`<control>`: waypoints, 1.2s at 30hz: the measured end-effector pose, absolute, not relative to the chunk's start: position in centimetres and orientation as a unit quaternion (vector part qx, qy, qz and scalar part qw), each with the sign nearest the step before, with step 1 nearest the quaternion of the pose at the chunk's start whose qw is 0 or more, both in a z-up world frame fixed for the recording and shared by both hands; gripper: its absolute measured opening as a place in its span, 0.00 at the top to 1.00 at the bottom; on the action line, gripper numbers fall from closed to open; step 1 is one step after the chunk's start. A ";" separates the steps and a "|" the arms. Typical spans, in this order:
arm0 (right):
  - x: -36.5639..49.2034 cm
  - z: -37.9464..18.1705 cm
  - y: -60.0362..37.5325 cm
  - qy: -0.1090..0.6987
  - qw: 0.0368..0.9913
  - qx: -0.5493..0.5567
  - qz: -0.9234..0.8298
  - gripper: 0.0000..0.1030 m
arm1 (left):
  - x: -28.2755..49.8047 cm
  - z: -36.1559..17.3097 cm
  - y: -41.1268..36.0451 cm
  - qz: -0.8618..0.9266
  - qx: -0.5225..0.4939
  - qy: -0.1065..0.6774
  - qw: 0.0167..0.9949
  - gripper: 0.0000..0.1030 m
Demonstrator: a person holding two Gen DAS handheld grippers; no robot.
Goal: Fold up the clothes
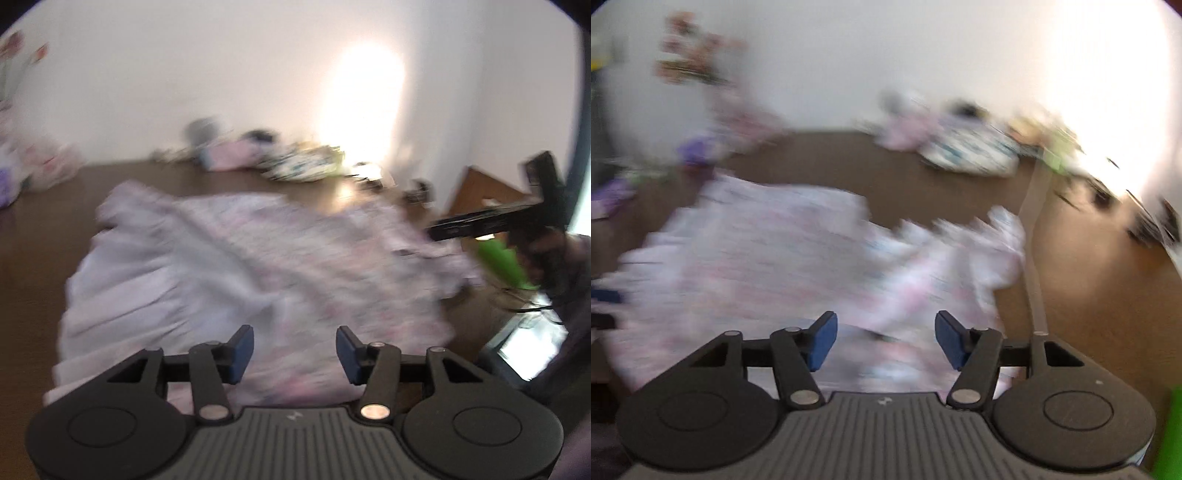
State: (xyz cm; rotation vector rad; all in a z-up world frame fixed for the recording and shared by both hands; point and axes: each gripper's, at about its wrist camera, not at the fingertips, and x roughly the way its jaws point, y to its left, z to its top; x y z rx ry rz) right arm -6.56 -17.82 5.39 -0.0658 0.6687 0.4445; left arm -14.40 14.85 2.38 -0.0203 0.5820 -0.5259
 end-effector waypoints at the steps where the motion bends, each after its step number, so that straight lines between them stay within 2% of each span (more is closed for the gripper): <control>1: -7.3 5.6 -17.0 0.326 0.911 -0.032 0.250 0.43 | -14.9 2.6 14.5 -0.275 0.004 0.278 0.920 0.49; 5: -10.3 4.7 -13.8 0.338 0.868 -0.051 0.361 0.51 | -15.6 2.3 15.2 -0.280 0.038 0.303 0.910 0.44; 14: -14.3 2.3 -11.4 0.307 0.848 -0.103 0.420 0.56 | -15.1 1.8 18.0 -0.265 0.071 0.337 0.901 0.44; 16: -14.6 1.8 -10.9 0.297 0.852 -0.120 0.413 0.65 | -14.9 1.2 18.1 -0.263 0.094 0.352 0.893 0.44; 17: -14.7 1.6 -10.9 0.288 0.855 -0.126 0.412 0.82 | -14.7 1.0 18.0 -0.259 0.111 0.352 0.893 0.45; 18: -14.7 1.3 -10.8 0.285 0.856 -0.128 0.412 0.89 | -14.7 1.0 17.9 -0.258 0.120 0.348 0.893 0.44; 21: -14.6 0.7 -10.7 0.277 0.856 -0.134 0.415 0.93 | -14.2 1.0 18.0 -0.264 0.128 0.345 0.891 0.46; 22: -14.7 0.7 -10.8 0.276 0.855 -0.136 0.417 0.95 | -14.1 0.9 18.2 -0.266 0.127 0.343 0.892 0.55; 23: -14.8 0.8 -11.1 0.279 0.854 -0.135 0.418 0.99 | -14.1 1.0 18.5 -0.267 0.126 0.343 0.892 0.71; 25: -14.9 0.9 -11.6 0.286 0.851 -0.134 0.420 0.99 | -14.3 1.1 18.6 -0.274 0.129 0.343 0.889 0.89; 28: -15.2 1.1 -12.4 0.294 0.847 -0.133 0.422 0.99 | -14.9 1.2 18.4 -0.287 0.142 0.346 0.882 0.94; 30: -15.5 1.4 -12.8 0.281 0.858 -0.126 0.412 0.96 | -15.1 1.2 18.4 -0.288 0.148 0.346 0.881 0.90; 31: -15.7 1.6 -13.0 0.273 0.863 -0.122 0.408 0.94 | -15.2 1.2 18.4 -0.289 0.151 0.346 0.880 0.84; 32: -15.9 1.9 -13.0 0.260 0.864 -0.115 0.415 0.92 | -15.3 1.2 18.5 -0.288 0.153 0.347 0.879 0.70; 34: -16.1 2.3 -12.7 0.245 0.857 -0.111 0.439 0.77 | -15.4 1.3 18.8 -0.287 0.163 0.352 0.876 0.49; 35: -16.2 2.2 -12.3 0.242 0.853 -0.119 0.446 0.63 | -15.5 1.3 18.9 -0.287 0.169 0.353 0.874 0.48; 36: -16.2 2.0 -12.0 0.242 0.850 -0.129 0.449 0.60 | -15.4 1.3 18.9 -0.288 0.176 0.351 0.873 0.48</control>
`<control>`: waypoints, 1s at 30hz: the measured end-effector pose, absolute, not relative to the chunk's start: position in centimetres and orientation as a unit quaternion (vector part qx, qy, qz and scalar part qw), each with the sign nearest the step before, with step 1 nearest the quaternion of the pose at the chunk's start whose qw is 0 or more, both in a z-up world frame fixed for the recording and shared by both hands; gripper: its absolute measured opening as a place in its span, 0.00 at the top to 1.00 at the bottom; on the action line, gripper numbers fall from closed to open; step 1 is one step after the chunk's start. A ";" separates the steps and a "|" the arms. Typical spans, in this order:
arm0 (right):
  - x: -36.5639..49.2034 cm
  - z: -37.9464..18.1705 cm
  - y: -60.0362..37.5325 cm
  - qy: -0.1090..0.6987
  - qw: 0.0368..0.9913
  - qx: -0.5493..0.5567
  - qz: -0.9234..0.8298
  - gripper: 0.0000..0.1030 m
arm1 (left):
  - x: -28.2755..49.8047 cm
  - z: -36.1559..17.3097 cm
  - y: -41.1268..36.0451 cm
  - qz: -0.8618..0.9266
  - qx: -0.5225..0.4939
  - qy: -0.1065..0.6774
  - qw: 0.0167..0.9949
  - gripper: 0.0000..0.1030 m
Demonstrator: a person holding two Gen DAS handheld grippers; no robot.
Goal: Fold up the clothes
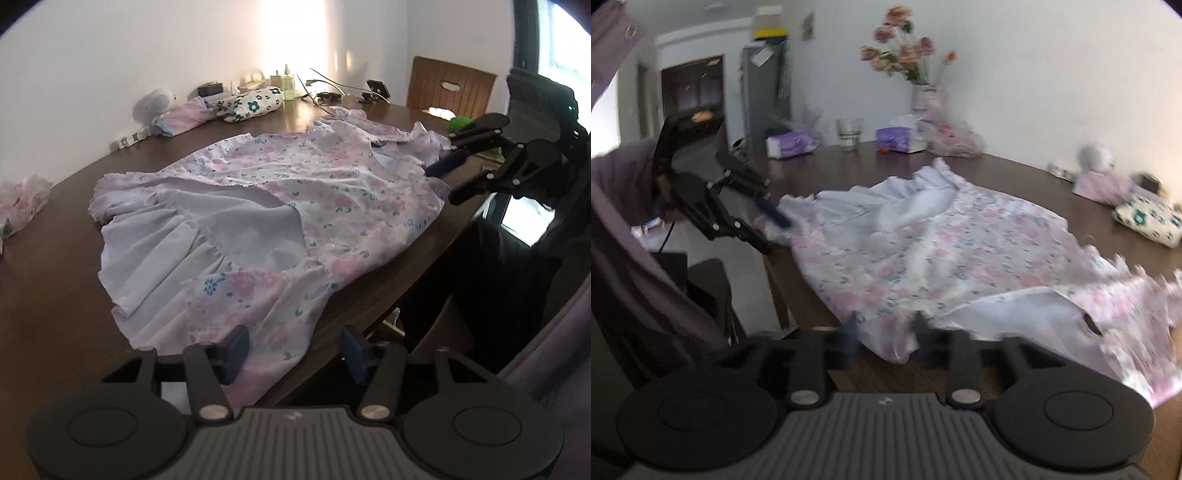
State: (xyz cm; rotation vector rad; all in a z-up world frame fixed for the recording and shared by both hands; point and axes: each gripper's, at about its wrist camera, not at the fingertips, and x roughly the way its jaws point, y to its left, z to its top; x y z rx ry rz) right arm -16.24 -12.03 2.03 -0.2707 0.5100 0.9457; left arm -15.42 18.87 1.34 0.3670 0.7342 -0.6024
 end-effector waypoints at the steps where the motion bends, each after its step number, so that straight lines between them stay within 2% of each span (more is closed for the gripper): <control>1: -16.3 1.8 -11.8 0.246 0.848 -0.134 0.451 0.60 | -15.4 1.4 19.0 -0.287 0.177 0.351 0.873 0.48; 3: -16.3 1.4 -11.5 0.252 0.842 -0.143 0.455 0.61 | -15.0 1.4 19.3 -0.286 0.164 0.354 0.876 0.61; 4: -16.2 1.4 -11.4 0.254 0.840 -0.143 0.457 0.61 | -14.8 1.4 19.5 -0.287 0.157 0.355 0.876 0.80; 5: -16.1 1.2 -11.4 0.257 0.839 -0.143 0.457 0.65 | -14.6 1.4 19.6 -0.288 0.154 0.357 0.875 0.91; 6: -16.0 1.0 -11.3 0.260 0.839 -0.143 0.456 0.81 | -14.5 1.4 19.6 -0.291 0.155 0.357 0.874 0.91; 8: -15.6 0.8 -11.5 0.263 0.842 -0.139 0.450 0.94 | -14.2 1.5 19.8 -0.305 0.151 0.361 0.868 0.97; 9: -15.6 0.8 -11.6 0.267 0.840 -0.136 0.452 0.97 | -14.0 1.6 20.0 -0.310 0.144 0.365 0.866 0.97; 16: -15.4 3.2 -14.2 0.257 0.833 -0.078 0.483 0.99 | -13.1 4.5 20.5 -0.326 0.151 0.351 0.865 0.99; 22: -10.0 5.0 -15.1 0.240 0.862 0.010 0.447 0.99 | -6.7 7.2 19.1 -0.310 0.220 0.288 0.879 0.99; 27: -4.1 3.8 -13.9 0.300 0.893 0.029 0.336 0.99 | 0.0 5.5 17.0 -0.286 0.243 0.284 0.883 0.99; 29: -2.5 3.1 -13.3 0.318 0.906 0.020 0.279 0.96 | 1.8 4.7 16.6 -0.247 0.249 0.277 0.895 0.89; 30: -1.9 2.7 -13.0 0.324 0.912 0.016 0.252 0.95 | 2.2 4.5 16.7 -0.226 0.243 0.273 0.903 0.88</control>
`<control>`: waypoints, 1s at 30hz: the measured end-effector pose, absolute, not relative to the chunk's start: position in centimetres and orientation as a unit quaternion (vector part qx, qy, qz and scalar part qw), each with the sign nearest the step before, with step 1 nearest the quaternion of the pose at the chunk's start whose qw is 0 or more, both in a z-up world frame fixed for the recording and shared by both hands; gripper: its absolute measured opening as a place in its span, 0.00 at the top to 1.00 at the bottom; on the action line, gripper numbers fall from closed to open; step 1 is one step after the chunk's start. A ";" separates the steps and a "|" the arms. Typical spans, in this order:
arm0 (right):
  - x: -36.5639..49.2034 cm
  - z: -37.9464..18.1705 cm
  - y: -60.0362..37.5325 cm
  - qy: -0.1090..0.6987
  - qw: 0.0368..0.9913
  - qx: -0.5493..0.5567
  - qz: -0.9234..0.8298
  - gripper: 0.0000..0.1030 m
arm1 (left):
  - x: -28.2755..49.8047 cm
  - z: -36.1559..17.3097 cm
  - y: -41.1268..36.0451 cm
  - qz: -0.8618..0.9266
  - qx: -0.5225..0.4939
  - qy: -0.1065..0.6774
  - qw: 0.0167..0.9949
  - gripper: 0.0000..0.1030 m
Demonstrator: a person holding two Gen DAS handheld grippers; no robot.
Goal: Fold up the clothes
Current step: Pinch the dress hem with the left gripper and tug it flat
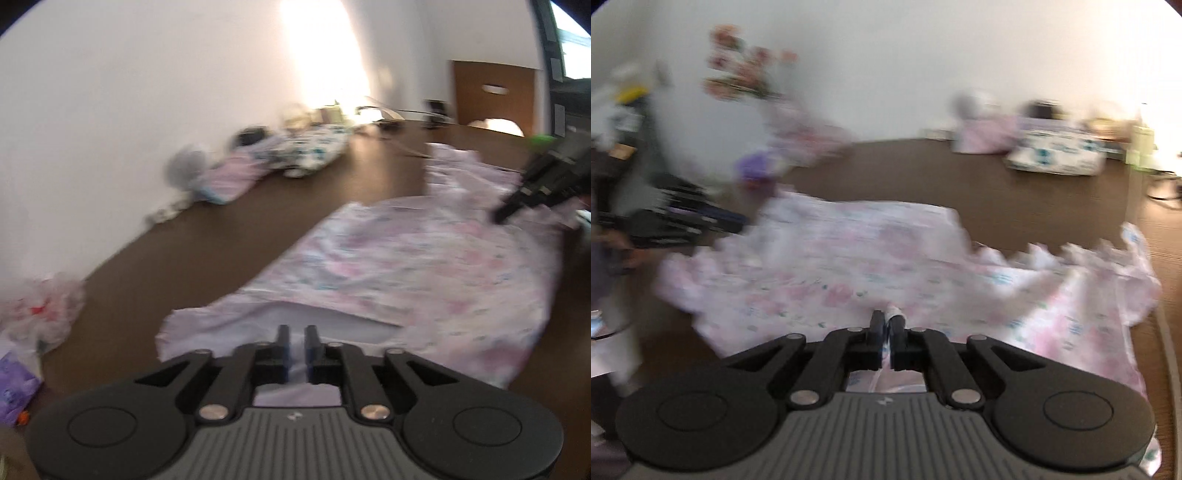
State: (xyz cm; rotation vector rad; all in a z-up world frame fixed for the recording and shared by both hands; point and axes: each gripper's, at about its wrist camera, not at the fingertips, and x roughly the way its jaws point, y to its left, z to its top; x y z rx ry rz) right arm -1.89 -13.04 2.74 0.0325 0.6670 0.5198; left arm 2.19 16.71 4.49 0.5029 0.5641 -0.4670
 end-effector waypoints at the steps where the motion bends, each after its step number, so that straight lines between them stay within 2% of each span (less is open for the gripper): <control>1: -1.6 2.5 -13.2 0.329 0.912 0.024 0.242 0.95 | 2.2 4.4 17.0 -0.215 0.236 0.271 0.908 0.86; 3: -1.4 2.5 -13.6 0.333 0.914 0.039 0.227 0.90 | 1.5 4.4 17.7 -0.193 0.227 0.271 0.915 0.71; 4: -1.9 3.0 -14.1 0.322 0.918 0.042 0.228 0.87 | 0.7 4.6 18.2 -0.185 0.221 0.269 0.919 0.60; 5: -2.4 3.4 -14.5 0.311 0.921 0.045 0.228 0.78 | -0.1 4.9 18.6 -0.180 0.215 0.263 0.923 0.53; 6: -3.0 3.9 -15.0 0.301 0.925 0.048 0.229 0.70 | -1.5 5.3 19.2 -0.176 0.205 0.253 0.929 0.51; 9: -4.6 5.4 -17.0 0.269 0.931 0.051 0.241 0.67 | -4.9 6.5 20.5 -0.186 0.169 0.242 0.937 0.36; 11: -5.3 5.8 -17.5 0.264 0.924 0.059 0.271 0.60 | -6.8 6.7 21.1 -0.200 0.142 0.241 0.939 0.15; 14: -5.6 5.0 -16.2 0.283 0.904 0.058 0.315 0.58 | -8.4 6.0 21.2 -0.240 0.108 0.253 0.931 0.14; 17: -5.3 3.1 -13.5 0.307 0.898 0.020 0.313 0.60 | -8.7 4.1 20.7 -0.240 0.117 0.281 0.922 0.14; 22: -5.2 1.4 -11.6 0.330 0.893 -0.009 0.307 0.61 | -8.4 2.4 19.5 -0.250 0.141 0.305 0.908 0.15; 24: -5.2 0.8 -11.8 0.341 0.890 -0.009 0.304 0.62 | -7.8 1.6 19.1 -0.244 0.156 0.319 0.903 0.21; 26: -5.3 0.6 -12.2 0.338 0.890 -0.007 0.308 0.62 | -7.5 1.1 19.4 -0.244 0.159 0.321 0.901 0.55; 27: -5.4 0.6 -12.4 0.337 0.889 -0.011 0.308 0.64 | -7.4 1.0 19.8 -0.242 0.160 0.319 0.902 0.65; 28: -5.4 0.6 -12.6 0.337 0.889 -0.015 0.309 0.65 | -7.3 1.0 20.2 -0.240 0.161 0.318 0.903 0.83; 29: -5.5 0.6 -12.8 0.337 0.890 -0.018 0.307 0.68 | -7.3 1.0 20.3 -0.231 0.168 0.319 0.904 0.88; 30: -5.6 0.7 -13.0 0.338 0.890 -0.021 0.305 0.69 | -7.3 1.0 20.6 -0.223 0.177 0.320 0.903 0.89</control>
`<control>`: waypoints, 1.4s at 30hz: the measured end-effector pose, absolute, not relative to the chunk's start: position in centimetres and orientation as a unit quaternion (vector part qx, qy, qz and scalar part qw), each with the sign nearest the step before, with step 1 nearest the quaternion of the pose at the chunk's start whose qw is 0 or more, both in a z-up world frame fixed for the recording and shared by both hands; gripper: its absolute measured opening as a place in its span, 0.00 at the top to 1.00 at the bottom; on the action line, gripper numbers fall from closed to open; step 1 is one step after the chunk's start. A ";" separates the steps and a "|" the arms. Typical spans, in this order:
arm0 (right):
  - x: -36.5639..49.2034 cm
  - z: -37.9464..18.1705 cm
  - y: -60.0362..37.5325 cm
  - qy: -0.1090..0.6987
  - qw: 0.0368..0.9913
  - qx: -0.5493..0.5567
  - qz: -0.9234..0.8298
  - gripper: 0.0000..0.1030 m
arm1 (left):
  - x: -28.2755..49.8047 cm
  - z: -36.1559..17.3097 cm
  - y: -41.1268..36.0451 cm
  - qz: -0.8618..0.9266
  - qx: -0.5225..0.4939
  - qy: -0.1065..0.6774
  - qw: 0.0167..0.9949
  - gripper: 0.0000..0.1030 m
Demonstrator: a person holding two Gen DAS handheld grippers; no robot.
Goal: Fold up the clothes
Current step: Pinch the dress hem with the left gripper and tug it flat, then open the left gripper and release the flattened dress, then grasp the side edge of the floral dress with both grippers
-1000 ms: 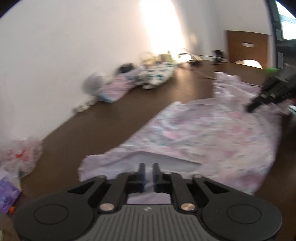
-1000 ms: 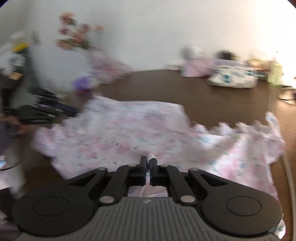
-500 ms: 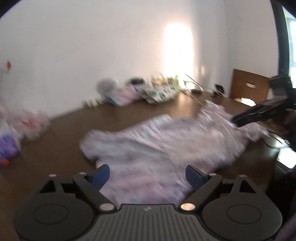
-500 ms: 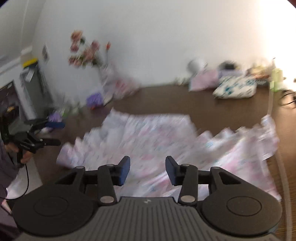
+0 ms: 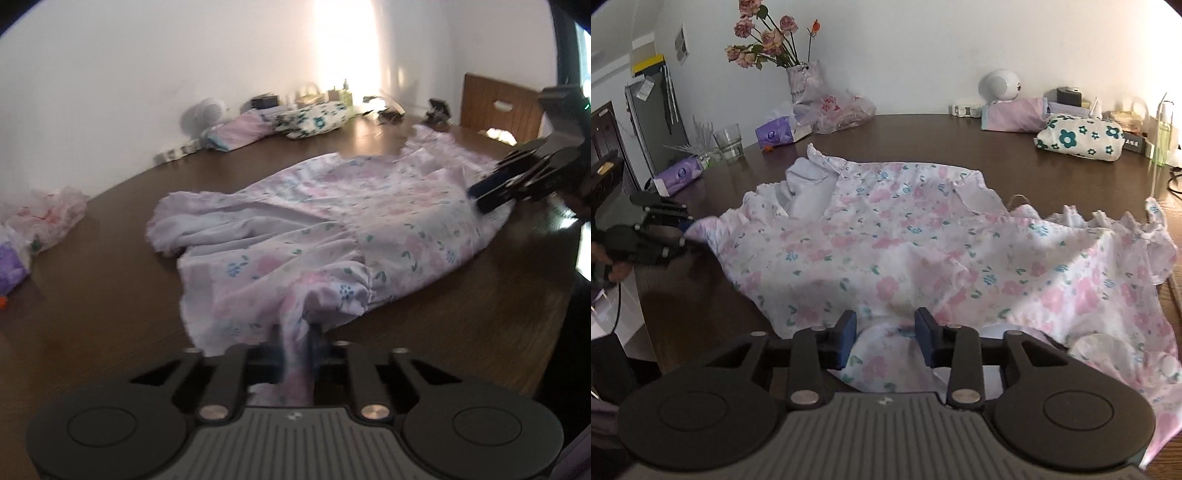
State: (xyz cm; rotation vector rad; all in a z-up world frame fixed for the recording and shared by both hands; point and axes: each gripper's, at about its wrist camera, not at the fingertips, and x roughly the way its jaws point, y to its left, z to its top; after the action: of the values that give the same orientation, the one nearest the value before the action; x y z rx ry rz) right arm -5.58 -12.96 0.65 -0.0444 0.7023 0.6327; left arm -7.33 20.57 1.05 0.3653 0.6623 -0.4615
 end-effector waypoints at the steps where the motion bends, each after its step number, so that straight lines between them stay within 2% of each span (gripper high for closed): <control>1: -5.7 0.7 -13.2 0.340 0.891 -0.023 0.302 0.70 | -7.4 1.1 20.7 -0.225 0.181 0.323 0.901 0.93; 4: -6.1 0.6 -14.2 0.338 0.891 -0.024 0.302 0.74 | -8.0 1.3 21.1 -0.224 0.194 0.331 0.896 0.93; 9: -7.3 0.5 -14.1 0.326 0.897 -0.046 0.295 0.74 | -9.0 1.5 23.1 -0.157 0.236 0.339 0.897 0.89; 12: -8.0 0.4 -13.9 0.314 0.901 -0.061 0.292 0.74 | -8.7 2.3 25.8 -0.069 0.209 0.338 0.915 0.89; 15: -8.1 0.4 -14.2 0.312 0.901 -0.055 0.297 0.74 | -8.6 4.2 27.1 -0.028 0.119 0.312 0.942 0.87; 16: -8.1 0.4 -14.2 0.312 0.900 -0.054 0.299 0.74 | -8.6 4.7 26.7 -0.039 0.096 0.302 0.948 0.82; 18: -8.1 0.5 -14.2 0.311 0.900 -0.052 0.301 0.74 | -8.5 5.1 24.8 -0.092 0.062 0.282 0.953 0.62; 19: -8.1 0.4 -14.2 0.310 0.900 -0.052 0.302 0.74 | -8.2 4.9 23.5 -0.123 0.047 0.277 0.952 0.39; 20: -8.2 0.4 -14.2 0.306 0.901 -0.054 0.304 0.73 | -8.0 4.8 22.3 -0.154 0.033 0.271 0.950 0.26; 24: -8.7 0.2 -14.1 0.298 0.903 -0.061 0.303 0.73 | -7.0 3.2 16.9 -0.249 0.015 0.273 0.929 0.26; 28: -8.9 0.3 -14.4 0.298 0.901 -0.065 0.309 0.73 | -5.4 0.5 12.4 -0.213 0.093 0.343 0.910 0.29; 42: -9.6 1.1 -15.8 0.321 0.887 -0.070 0.325 0.73 | -8.0 -0.1 13.9 -0.201 0.094 0.347 0.911 0.29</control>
State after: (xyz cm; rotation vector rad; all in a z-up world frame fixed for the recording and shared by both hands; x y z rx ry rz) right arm -9.57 -15.85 1.15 -0.1452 0.6663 0.6752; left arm -7.97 13.94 -0.07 0.1936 0.7147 -0.4139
